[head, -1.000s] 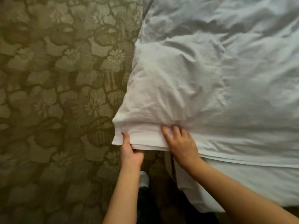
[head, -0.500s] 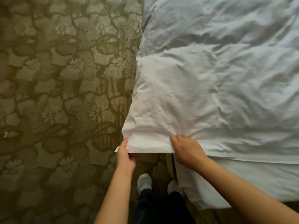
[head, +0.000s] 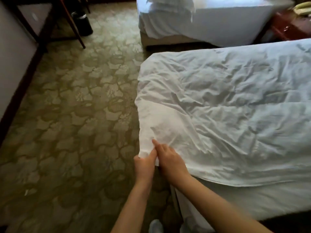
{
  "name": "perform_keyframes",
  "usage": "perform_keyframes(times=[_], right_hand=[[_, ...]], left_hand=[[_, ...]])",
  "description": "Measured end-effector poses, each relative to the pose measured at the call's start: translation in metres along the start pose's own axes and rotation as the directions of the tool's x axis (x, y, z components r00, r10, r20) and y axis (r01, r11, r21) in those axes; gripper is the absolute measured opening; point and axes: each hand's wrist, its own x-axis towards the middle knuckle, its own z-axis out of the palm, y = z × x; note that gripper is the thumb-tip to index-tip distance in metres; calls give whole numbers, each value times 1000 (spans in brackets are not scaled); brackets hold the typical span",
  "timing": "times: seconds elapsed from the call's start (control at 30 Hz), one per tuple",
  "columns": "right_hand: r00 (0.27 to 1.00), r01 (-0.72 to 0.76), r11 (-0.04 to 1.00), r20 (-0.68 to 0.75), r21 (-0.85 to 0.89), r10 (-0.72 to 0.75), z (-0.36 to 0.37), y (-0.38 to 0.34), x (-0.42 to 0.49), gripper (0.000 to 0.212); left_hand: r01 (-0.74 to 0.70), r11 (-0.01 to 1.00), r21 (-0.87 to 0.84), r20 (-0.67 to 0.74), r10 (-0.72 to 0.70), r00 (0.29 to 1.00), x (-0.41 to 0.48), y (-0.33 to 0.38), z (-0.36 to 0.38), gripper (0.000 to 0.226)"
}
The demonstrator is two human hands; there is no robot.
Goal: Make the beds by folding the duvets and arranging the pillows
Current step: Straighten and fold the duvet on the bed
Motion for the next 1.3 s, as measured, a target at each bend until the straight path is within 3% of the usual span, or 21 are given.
perform_keyframes(times=[0.07, 0.13, 0.2, 0.27, 0.33, 0.4, 0.47, 0.67, 0.8, 0.87, 0.93, 1.0, 1.1, 1.2, 1.3], right_hand=[[998, -62, 998, -19, 7, 62, -41, -5, 5, 41], [990, -140, 986, 6, 91, 140, -78, 3, 1, 30], [972, -219, 951, -38, 217, 233, -111, 22, -7, 22], [948, -278, 902, -55, 329, 312, -137, 45, -18, 22], [937, -305, 855, -28, 420, 348, -158, 68, -29, 24], [937, -297, 788, 6, 539, 349, -176, 86, -40, 23], [945, -270, 694, 47, 667, 322, -192, 103, -48, 24], [954, -209, 302, 126, 930, 273, -226, 165, -59, 23], [953, -226, 174, 181, 958, 242, -243, 199, -50, 23], [935, -313, 180, 269, 933, 231, -254, 206, -43, 37], [901, -393, 316, 294, 863, 318, -259, 206, -33, 42], [883, -408, 462, 213, 787, 418, -257, 206, -19, 33], [894, -321, 512, 76, 797, 441, -247, 211, -6, 23], [869, -188, 537, -116, 823, 482, -240, 216, -4, 28], [844, -54, 616, -294, 786, 449, -237, 206, 2, 28]], left_hand=[[-37, 999, -27, 101, 40, 994, -18, 31, 14, 3], [-79, 997, 16, 316, 70, 946, -30, 55, 27, 10], [-214, 968, 130, 595, 96, 798, -36, 73, 38, 15], [-462, 843, 276, 769, 95, 632, -40, 86, 54, 38], [-722, 554, 415, 802, 151, 577, -40, 95, 78, 58], [-826, 296, 481, 816, 195, 545, -44, 105, 106, 57], [-867, 136, 480, 845, 194, 498, -51, 112, 132, 48], [-899, 55, 435, 892, 107, 439, -67, 116, 200, 37], [-905, 27, 424, 894, 147, 423, -72, 118, 229, 44], [-908, 5, 418, 896, 163, 413, -74, 117, 237, 41], [-907, 9, 421, 896, 151, 417, -78, 112, 239, 35], [-933, 36, 359, 912, 199, 359, -75, 108, 239, 24], [-922, 1, 387, 890, 262, 374, -60, 111, 235, 19], [-903, 14, 429, 848, 338, 408, -39, 122, 226, 48], [-944, 117, 310, 858, 394, 330, -27, 141, 220, 49]])
